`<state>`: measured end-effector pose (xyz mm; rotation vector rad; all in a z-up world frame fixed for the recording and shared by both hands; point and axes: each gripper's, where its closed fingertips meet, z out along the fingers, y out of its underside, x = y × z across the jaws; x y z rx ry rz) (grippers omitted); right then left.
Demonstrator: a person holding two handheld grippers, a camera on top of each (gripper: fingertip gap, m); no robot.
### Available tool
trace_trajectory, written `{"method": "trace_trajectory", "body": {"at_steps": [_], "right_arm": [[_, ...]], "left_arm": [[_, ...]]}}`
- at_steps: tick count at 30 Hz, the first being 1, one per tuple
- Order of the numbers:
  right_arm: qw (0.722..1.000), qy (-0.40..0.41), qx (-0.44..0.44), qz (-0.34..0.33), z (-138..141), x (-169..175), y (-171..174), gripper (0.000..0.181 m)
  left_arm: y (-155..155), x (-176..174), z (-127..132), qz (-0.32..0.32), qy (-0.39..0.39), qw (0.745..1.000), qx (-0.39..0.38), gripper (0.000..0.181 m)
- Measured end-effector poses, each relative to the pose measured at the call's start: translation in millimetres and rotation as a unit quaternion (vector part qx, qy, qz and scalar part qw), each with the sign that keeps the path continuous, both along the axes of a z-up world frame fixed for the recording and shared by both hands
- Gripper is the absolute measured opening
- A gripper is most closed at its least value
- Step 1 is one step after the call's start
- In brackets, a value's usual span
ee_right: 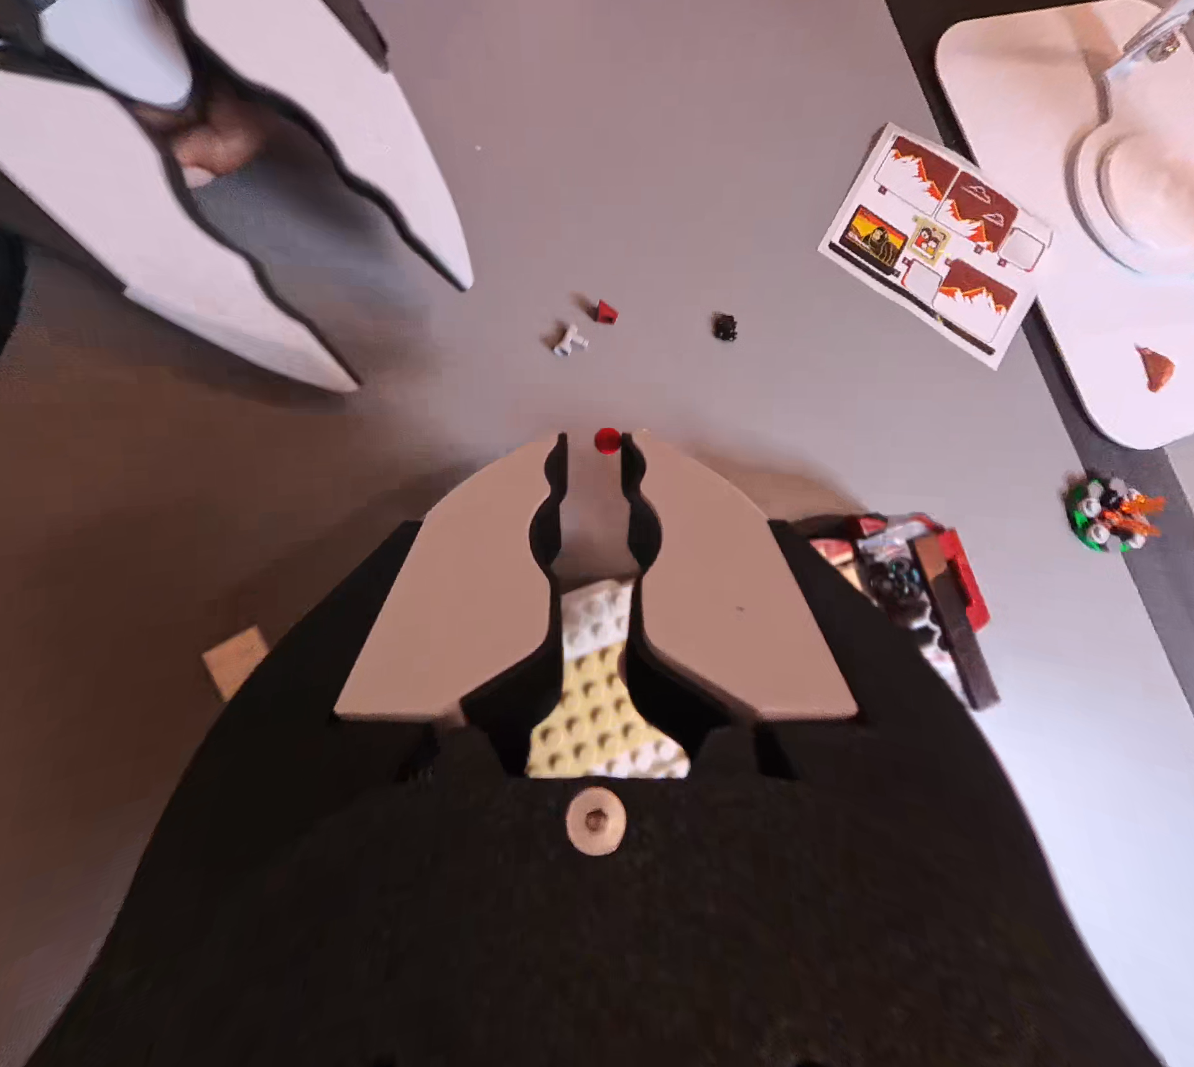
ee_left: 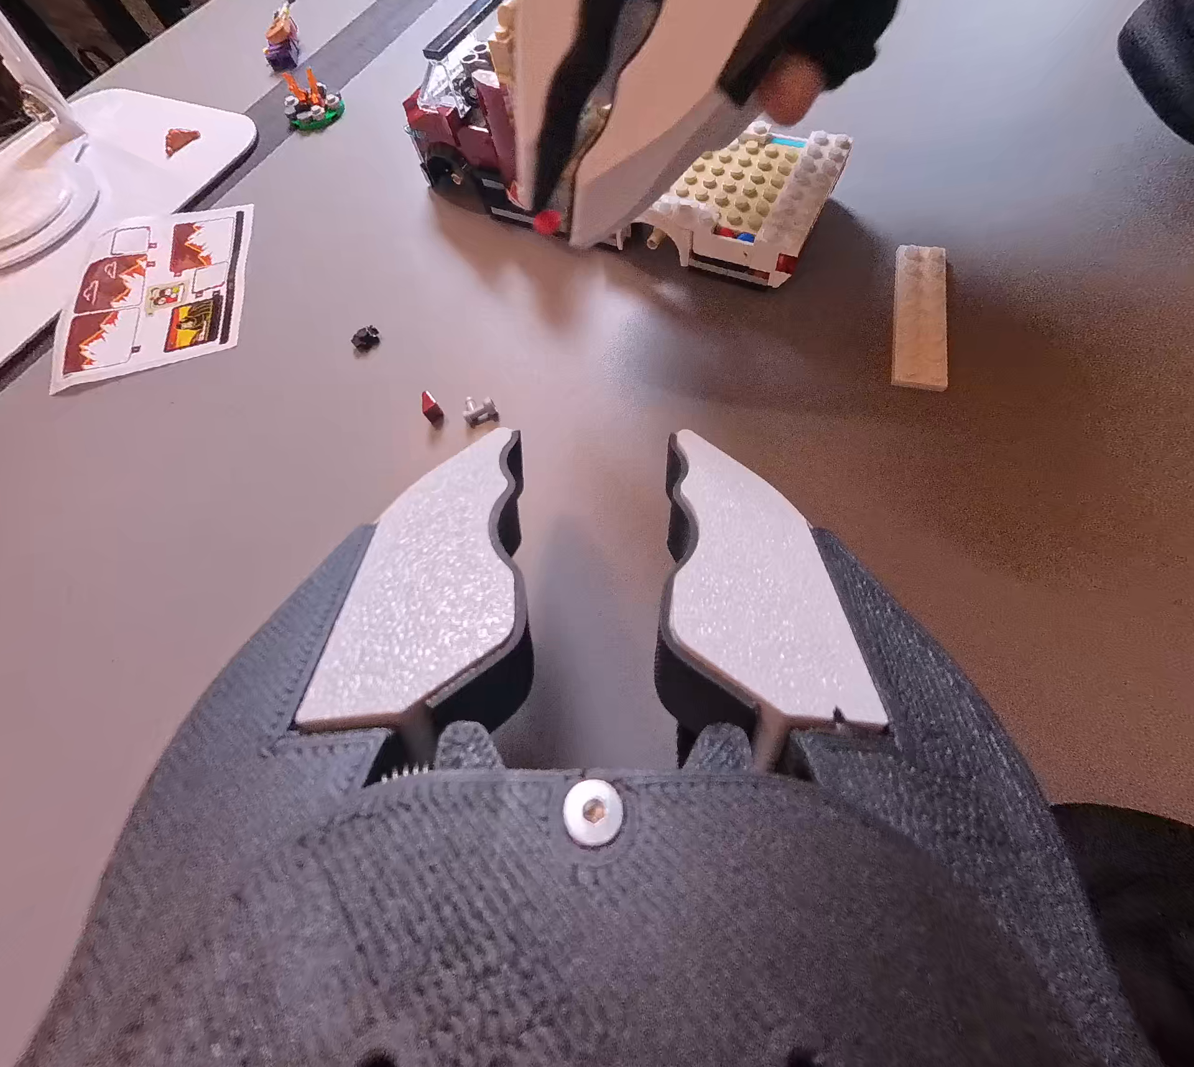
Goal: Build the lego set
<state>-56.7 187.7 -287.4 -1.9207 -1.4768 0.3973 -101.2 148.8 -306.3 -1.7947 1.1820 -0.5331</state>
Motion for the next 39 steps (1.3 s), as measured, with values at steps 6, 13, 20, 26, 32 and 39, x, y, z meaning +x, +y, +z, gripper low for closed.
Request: {"method": "trace_trajectory", "body": {"at_steps": [6, 13, 20, 26, 32, 39], "right_arm": [[1.000, 0.021, 0.016, -0.002, -2, -12, 10, 0.038], [0.999, 0.035, -0.006, 0.013, -1, -13, -1, 0.056], [0.998, 0.051, 0.018, 0.030, 26, 17, -24, 0.016], [1.000, 0.019, -0.011, 0.016, 8, 67, -60, 0.000], [0.999, 0.024, -0.032, -0.005, -13, 93, -76, 0.000], [0.995, -0.018, -0.069, 0.068, -41, 74, -109, 0.038]], "left_arm": [[1, 0, -1, 0.003, 0.001, 1.000, -0.001, 0.042], [1, 1, -5, 0.003, 0.020, 1.000, 0.006, 0.041], [1, 0, -4, 0.003, 0.020, 1.000, 0.009, 0.041], [-8, 15, -4, -0.027, 0.018, 0.999, 0.012, 0.037], [-27, 63, 9, -0.111, -0.004, 0.994, -0.001, 0.017], [-32, 94, 4, -0.151, 0.011, 0.989, -0.004, 0.020]]}}
